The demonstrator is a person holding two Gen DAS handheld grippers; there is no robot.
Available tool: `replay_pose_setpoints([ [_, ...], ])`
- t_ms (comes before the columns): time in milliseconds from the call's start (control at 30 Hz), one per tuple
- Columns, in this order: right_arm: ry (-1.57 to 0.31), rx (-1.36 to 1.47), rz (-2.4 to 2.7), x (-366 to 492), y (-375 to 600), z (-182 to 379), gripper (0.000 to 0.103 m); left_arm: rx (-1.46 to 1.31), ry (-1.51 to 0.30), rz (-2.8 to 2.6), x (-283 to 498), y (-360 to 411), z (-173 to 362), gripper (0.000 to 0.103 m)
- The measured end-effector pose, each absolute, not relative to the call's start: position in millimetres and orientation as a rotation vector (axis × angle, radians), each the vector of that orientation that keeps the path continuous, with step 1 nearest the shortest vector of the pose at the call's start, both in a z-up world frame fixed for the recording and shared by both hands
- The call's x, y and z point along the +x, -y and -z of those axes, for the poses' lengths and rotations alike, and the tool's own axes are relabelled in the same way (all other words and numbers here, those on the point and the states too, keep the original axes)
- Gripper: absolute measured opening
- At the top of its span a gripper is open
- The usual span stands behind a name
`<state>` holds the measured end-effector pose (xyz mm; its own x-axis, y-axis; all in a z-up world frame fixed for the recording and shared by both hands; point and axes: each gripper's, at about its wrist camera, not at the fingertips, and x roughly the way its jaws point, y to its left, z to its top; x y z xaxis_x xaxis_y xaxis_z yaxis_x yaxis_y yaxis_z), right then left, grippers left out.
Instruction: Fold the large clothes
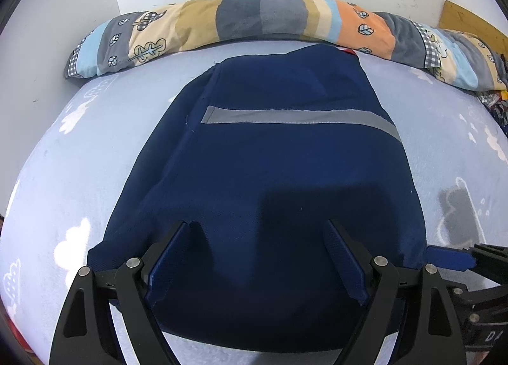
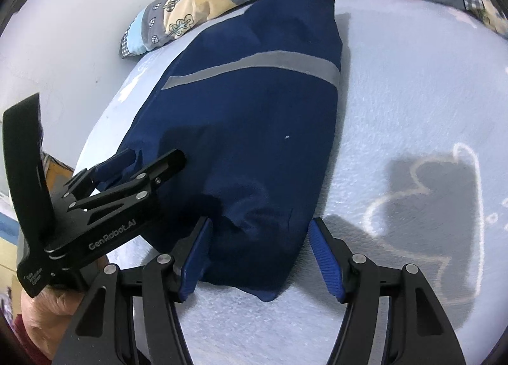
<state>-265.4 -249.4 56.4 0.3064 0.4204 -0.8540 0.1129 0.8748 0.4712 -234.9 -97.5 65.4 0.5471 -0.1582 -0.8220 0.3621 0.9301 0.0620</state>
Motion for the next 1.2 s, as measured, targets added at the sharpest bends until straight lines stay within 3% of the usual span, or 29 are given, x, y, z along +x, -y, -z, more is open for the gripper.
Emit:
replay_pose_setpoints([
  [900, -1.278, 0.561, -0.205, -268.3, 258.0, -48.6, 0.072, 0.201, -0.952, 0.313, -226.5, 84.6, -70.9, 0.085],
  [1200, -1.26, 0.557, -0.18, -267.5, 264.0, -55.2, 0.072, -0.049, -1.057, 0.277, -180.2, 10.3, -84.7, 0.086],
])
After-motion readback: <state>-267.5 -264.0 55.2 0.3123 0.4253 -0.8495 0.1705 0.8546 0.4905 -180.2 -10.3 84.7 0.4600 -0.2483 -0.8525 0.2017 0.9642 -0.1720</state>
